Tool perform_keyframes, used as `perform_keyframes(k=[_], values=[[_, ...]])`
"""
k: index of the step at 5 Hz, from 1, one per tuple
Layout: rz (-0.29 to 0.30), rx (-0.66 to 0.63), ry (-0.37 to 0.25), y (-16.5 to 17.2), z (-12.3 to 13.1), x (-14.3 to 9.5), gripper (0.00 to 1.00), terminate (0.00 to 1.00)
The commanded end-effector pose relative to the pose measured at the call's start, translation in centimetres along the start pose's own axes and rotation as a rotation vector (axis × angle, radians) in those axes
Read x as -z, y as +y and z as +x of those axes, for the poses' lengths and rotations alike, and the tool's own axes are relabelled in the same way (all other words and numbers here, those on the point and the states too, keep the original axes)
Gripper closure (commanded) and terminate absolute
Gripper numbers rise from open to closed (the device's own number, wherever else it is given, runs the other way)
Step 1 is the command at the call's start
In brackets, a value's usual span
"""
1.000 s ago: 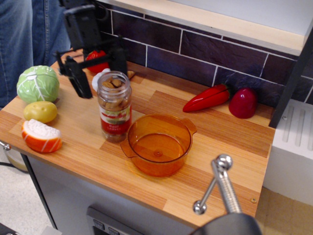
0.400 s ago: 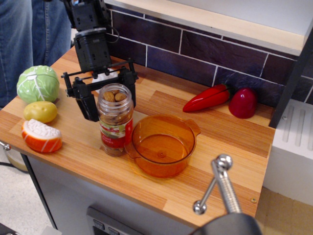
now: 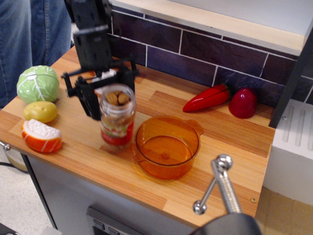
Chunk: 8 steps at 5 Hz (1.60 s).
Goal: Pour almonds in pot
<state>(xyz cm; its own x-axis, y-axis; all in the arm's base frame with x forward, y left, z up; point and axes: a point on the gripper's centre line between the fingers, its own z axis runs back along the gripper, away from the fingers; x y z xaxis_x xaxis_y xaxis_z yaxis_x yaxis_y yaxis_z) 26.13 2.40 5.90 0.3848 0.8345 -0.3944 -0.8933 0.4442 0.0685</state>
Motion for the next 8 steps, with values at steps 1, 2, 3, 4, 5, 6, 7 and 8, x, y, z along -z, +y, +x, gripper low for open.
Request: perform_keyframes(k=[1, 2, 3, 4, 5, 6, 7, 8], values=[[-0.063, -0.2, -0.391, -1.1, -1.2, -3.9, 1.0, 0.0], [-0.054, -0.31, -0.593, -1.6, -1.9, -4.3, 1.0, 0.0], [-0.036, -0.315, -0.769, -2.2, -3.0, -3.8, 1.0, 0.0], [0.019, -0.384, -0.855, -2.7, -3.5, -3.9, 1.0, 0.0], [0.084, -0.408, -0.965, -2.7, -4.6, -3.6, 1.0, 0.0], [0.098, -0.437, -1.067, -3.0, -4.4, -3.3, 1.0, 0.0], [0.084, -0.434, -1.163, -2.8, -3.7, -3.0, 1.0, 0.0], [0.073, -0.425, -1.252, -2.4, -3.4, -2.0, 1.0, 0.0]])
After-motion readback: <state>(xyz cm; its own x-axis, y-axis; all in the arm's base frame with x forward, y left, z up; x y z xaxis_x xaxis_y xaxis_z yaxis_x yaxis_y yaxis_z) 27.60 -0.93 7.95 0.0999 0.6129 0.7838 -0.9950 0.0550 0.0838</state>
